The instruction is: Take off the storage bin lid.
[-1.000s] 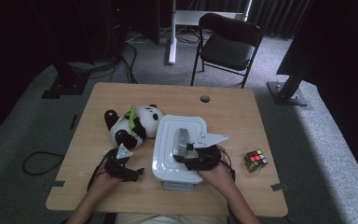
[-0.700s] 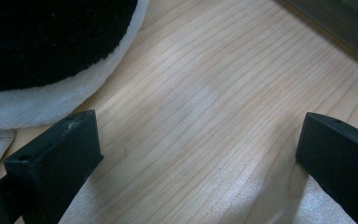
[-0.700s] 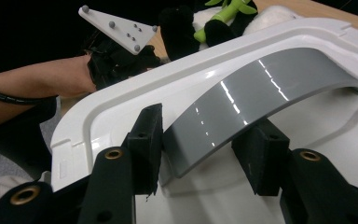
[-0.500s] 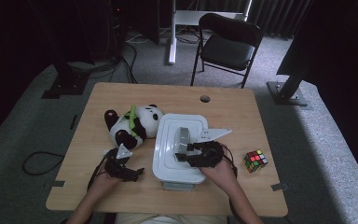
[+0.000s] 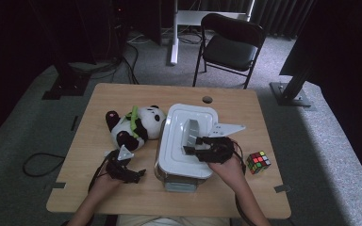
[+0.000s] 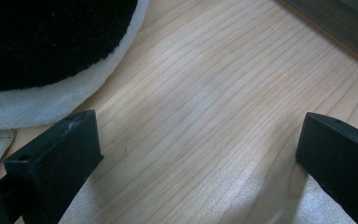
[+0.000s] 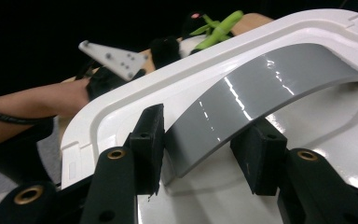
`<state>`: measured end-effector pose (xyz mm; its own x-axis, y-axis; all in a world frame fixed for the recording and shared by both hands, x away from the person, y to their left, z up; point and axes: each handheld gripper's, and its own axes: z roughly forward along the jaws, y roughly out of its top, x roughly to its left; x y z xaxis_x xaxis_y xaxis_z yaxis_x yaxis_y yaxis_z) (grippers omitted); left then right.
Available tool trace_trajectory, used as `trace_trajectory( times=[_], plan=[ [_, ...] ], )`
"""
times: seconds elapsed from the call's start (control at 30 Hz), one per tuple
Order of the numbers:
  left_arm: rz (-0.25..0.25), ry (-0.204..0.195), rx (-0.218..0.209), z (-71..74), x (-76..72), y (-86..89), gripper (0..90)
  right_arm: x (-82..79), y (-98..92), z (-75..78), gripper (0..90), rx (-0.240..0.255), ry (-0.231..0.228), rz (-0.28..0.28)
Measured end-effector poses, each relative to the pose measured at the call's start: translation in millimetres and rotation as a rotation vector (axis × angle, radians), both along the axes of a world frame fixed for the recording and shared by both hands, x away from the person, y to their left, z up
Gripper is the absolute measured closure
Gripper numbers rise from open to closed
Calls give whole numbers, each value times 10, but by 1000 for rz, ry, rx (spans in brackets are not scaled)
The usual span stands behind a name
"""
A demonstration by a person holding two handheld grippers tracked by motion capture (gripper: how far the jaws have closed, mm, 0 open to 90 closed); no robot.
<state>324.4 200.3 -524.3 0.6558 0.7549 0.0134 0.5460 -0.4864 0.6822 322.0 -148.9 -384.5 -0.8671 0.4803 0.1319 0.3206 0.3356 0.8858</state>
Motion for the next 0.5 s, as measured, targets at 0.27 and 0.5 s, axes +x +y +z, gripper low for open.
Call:
trace_trajectory(
  times=[0.27, 0.5],
  plan=[
    [0, 1, 0, 0, 0, 0, 4, 124, -158, 69, 547, -5, -28, -67],
    [0, 1, 0, 1, 0, 0, 4, 276, -301, 119, 547, 3, -41, -123]
  ],
)
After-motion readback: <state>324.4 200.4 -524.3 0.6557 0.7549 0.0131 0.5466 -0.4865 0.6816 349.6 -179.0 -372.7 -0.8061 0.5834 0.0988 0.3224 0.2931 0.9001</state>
